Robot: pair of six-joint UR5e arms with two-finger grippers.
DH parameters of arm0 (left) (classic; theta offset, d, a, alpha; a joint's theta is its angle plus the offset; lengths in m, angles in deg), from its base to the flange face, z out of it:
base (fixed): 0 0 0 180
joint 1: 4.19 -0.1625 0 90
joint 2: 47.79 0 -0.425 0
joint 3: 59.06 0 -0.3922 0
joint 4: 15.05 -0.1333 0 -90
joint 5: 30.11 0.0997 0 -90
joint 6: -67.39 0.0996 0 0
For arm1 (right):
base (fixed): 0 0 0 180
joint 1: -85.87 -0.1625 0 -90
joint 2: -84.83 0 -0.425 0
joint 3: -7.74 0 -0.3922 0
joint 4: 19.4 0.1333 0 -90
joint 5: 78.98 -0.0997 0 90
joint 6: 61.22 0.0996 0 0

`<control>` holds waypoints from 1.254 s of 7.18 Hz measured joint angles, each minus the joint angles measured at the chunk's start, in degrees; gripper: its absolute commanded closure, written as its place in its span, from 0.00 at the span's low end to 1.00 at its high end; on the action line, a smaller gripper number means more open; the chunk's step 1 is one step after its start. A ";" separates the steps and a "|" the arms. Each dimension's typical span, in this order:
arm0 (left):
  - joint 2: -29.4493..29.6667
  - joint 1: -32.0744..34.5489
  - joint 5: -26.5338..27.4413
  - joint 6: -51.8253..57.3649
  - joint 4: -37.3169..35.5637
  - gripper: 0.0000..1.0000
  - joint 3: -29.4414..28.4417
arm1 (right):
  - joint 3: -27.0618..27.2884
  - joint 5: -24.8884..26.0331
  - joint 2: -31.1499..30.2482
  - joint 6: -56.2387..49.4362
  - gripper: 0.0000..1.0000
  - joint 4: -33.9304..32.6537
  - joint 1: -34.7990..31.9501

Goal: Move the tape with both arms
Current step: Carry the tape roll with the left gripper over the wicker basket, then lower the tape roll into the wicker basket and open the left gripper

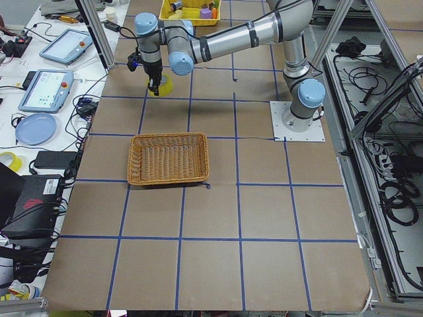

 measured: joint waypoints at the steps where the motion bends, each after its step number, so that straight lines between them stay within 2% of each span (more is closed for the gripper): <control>1: -0.42 -4.94 -0.08 6.50 -1.11 1.00 1.56 | 0.01 -0.01 0.00 0.00 0.00 -0.02 -0.01; 4: 0.38 -16.25 -0.20 20.99 -7.12 1.00 5.62 | -0.07 -0.08 0.03 0.00 0.00 -0.10 -0.09; 7: 1.47 -20.95 -2.69 27.36 -22.00 1.00 14.88 | -0.09 -0.08 0.04 0.00 0.00 -0.11 -0.13; 8: 1.70 -21.22 -3.62 27.58 -24.35 0.98 16.36 | -0.09 -0.08 0.04 0.00 0.00 -0.11 -0.14; 9: 1.98 -21.31 -5.68 27.36 -25.27 0.47 16.97 | -0.07 -0.09 0.04 0.00 0.00 -0.11 -0.14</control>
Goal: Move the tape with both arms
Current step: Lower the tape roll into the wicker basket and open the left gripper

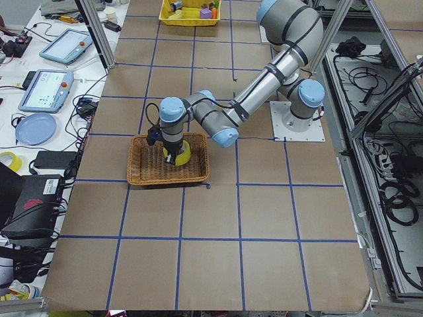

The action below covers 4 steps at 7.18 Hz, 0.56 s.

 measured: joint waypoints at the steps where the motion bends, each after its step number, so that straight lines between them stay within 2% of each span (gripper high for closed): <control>1: 0.41 -0.04 -1.99 -0.49 -0.27 0.16 0.11 | 0.00 0.00 0.00 0.00 0.00 0.00 0.00; 4: 0.23 -0.11 -3.44 -0.09 -0.49 0.11 -0.79 | -0.06 0.00 0.00 0.00 0.00 -0.06 0.00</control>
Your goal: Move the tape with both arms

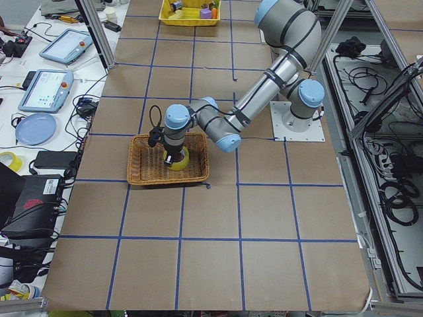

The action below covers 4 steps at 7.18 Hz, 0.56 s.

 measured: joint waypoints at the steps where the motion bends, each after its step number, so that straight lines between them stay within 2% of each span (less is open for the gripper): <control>1: -0.65 0.30 0.01 -0.18 0.14 0.11 -0.79 | -0.02 0.00 0.00 0.00 0.00 0.00 0.00; 2: -1.54 1.45 0.07 -1.14 0.79 0.11 -1.83 | -0.06 0.00 0.00 0.00 0.00 0.01 0.00; 4: -4.66 7.43 0.67 -10.22 6.07 0.01 -2.86 | -0.15 0.00 0.03 0.00 0.00 -0.02 0.00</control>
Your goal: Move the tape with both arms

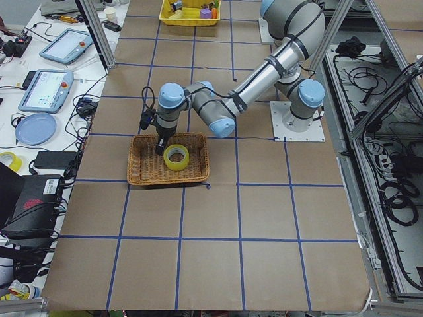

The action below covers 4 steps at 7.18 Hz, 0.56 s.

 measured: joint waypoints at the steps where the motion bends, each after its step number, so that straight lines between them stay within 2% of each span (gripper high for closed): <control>1: -2.16 3.64 0.16 -7.06 3.91 0.00 -0.12 | 0.02 0.00 -0.01 0.00 0.00 0.01 0.00; 4: -8.48 14.51 1.80 -25.07 18.30 0.00 -2.30 | 0.15 0.00 -0.04 0.00 0.00 0.05 0.00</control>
